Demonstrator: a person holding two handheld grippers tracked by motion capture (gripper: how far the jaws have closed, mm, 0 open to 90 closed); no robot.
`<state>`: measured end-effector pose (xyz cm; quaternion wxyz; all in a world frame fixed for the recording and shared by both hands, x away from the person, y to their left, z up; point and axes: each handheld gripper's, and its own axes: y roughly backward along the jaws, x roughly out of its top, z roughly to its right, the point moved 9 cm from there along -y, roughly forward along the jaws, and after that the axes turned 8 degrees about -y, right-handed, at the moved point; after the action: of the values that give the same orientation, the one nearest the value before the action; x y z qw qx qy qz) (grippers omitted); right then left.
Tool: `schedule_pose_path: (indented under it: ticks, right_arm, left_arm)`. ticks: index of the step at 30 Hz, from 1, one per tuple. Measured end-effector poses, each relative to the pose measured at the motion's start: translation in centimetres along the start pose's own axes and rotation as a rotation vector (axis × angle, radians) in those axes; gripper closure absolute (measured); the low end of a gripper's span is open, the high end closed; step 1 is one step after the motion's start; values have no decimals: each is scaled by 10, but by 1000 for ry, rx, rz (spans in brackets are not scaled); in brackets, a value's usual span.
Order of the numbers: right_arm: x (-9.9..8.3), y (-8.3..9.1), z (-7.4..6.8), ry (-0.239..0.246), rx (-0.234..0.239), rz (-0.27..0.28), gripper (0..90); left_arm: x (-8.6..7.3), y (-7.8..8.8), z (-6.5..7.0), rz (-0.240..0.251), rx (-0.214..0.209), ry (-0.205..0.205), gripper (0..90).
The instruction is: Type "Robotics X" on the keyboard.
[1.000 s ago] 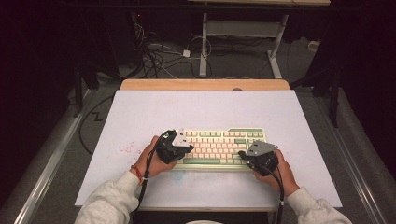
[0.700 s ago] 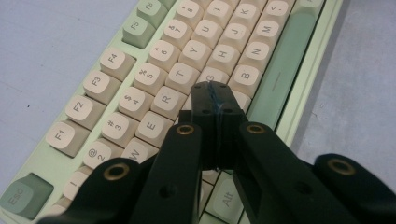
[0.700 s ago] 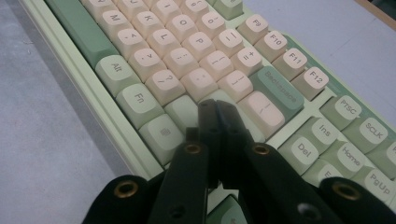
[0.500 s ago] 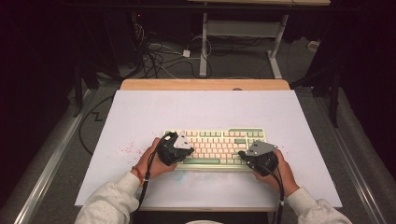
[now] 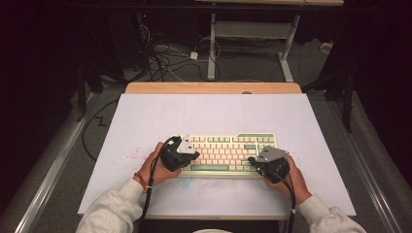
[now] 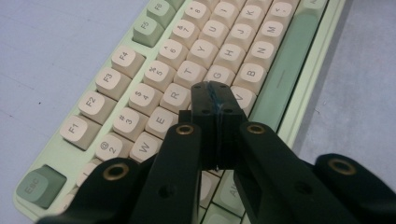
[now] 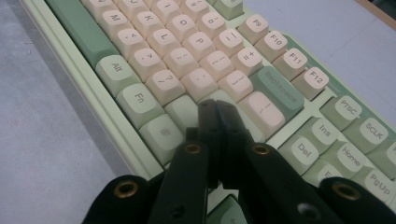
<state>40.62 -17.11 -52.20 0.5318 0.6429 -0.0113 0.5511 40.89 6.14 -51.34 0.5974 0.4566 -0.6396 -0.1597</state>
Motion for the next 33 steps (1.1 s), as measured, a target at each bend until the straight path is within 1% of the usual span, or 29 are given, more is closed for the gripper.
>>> schedule_pose_path:
  ticks: [3,8,11,12,13,17,24,28,33]
  right_arm:
    - [0,0,0,1,-1,-1,900]
    - [0,0,0,1,-1,-1,900]
    - [0,0,0,2,-3,-2,900]
    - [0,0,0,3,-3,-2,900]
    - [0,0,0,3,-4,-2,900]
    - [0,0,0,3,-5,-2,900]
    - [0,1,0,7,-5,-3,900]
    - [0,1,0,10,-5,-5,900]
    - [-1,2,1,7,-5,-7,900]
  left_arm:
    - [-5,1,2,-13,-2,-7,878]
    - [-12,0,3,-31,-4,-8,875]
    - [-13,-4,3,-38,-8,-4,875]
    - [-15,-6,4,-47,-10,-5,876]
    - [-14,-6,4,-42,-11,-2,878]
    - [-14,-5,3,-47,-4,-12,877]
    - [-6,3,1,-11,21,-20,866]
    - [-4,5,-1,-2,30,-17,854]
    - [-2,7,-4,14,58,-13,823]
